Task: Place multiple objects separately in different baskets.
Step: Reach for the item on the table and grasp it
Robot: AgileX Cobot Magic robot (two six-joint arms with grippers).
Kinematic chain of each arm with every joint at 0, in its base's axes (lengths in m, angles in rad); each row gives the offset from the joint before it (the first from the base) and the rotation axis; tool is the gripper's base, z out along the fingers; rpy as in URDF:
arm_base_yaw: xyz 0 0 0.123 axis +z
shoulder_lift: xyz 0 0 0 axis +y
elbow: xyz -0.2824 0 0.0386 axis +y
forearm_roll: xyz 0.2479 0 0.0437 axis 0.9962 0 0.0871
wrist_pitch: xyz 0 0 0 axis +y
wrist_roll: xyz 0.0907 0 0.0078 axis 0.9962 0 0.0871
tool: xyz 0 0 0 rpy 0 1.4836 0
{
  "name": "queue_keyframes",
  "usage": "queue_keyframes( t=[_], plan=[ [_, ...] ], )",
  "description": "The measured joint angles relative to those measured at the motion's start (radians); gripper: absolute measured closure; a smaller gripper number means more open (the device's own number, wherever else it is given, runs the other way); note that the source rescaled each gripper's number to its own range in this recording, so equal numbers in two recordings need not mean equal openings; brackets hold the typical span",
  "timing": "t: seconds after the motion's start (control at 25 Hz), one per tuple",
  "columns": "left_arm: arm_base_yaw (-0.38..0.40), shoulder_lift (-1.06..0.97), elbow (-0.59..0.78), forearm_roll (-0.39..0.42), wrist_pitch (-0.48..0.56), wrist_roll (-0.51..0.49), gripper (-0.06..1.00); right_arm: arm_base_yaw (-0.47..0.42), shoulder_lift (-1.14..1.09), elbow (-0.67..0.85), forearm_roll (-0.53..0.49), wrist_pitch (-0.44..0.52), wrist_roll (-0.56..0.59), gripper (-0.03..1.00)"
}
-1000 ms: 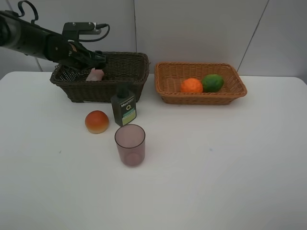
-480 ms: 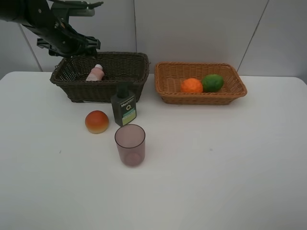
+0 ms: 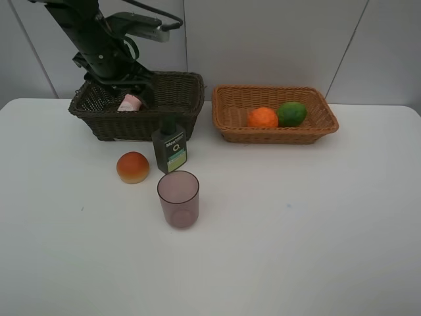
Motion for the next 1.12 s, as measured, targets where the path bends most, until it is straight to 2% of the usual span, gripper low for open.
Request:
queue_keyframes(
  t=[0.2,0.36,0.72,1.12],
  plan=[
    [-0.068,-0.002,-0.067,-0.01,0.109,0.017,-0.03,0.0,0.0,0.0,0.0,0.0,0.0,0.0],
    [-0.11,-0.002,-0.083,-0.01,0.156,0.029,-0.05,0.0,0.0,0.0,0.0,0.0,0.0,0.0],
    [-0.172,0.004,-0.092,0.0,0.167,0.035,-0.05,0.0,0.0,0.0,0.0,0.0,0.0,0.0],
    [-0.174,0.095,-0.109,0.028,0.177,0.035,-0.05,0.0,0.0,0.0,0.0,0.0,0.0,0.0]
  ],
)
